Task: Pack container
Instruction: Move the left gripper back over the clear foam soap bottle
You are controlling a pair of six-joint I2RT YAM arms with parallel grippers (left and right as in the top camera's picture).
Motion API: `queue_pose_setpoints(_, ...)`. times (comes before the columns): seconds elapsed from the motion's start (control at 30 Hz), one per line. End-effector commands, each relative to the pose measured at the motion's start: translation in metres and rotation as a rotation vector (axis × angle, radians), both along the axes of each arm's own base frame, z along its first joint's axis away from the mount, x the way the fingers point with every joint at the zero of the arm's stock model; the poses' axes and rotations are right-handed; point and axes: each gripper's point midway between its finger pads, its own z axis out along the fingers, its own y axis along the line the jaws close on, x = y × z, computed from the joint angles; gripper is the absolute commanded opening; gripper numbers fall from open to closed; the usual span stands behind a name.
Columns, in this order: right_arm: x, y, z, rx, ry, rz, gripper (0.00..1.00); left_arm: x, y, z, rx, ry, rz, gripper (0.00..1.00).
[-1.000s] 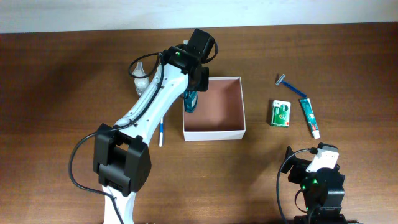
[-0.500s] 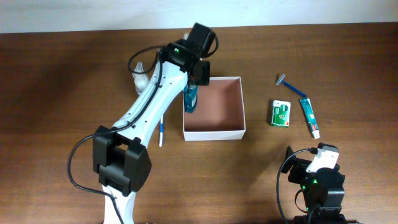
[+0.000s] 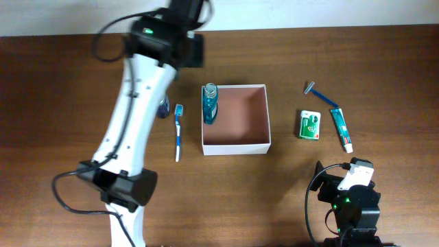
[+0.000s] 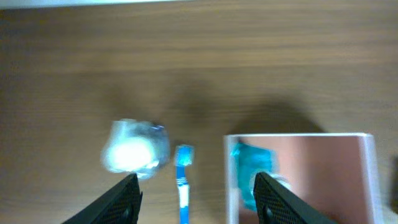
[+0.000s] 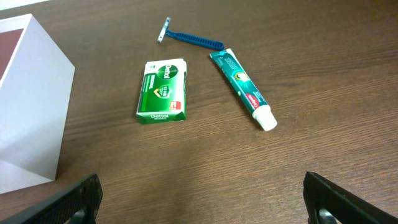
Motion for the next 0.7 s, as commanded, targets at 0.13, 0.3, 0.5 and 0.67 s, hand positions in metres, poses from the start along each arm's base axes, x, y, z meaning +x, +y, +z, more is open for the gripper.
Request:
queue_pose_setpoints(0.13,0.0,-0.001,0.001,-0.003,-0.007,-0.009,0.99,-0.002,0.066,-0.011,-0.007,0.089,0.118,0.61)
queue_pose_setpoints(0.3,0.0,-0.001,0.001,-0.003,-0.007,-0.009,0.99,-0.004,0.078,-0.03,-0.044,0.158,0.138,0.61)
queue_pose_setpoints(0.5,0.0,-0.001,0.001,-0.003,-0.007,-0.009,0.99,0.003,0.068,-0.055,-0.049,0.193,0.061,0.6)
queue_pose_setpoints(0.67,0.0,-0.001,0.001,-0.003,-0.007,-0.009,0.99,0.005,0.068,-0.071,-0.045,0.215,0.063,0.6)
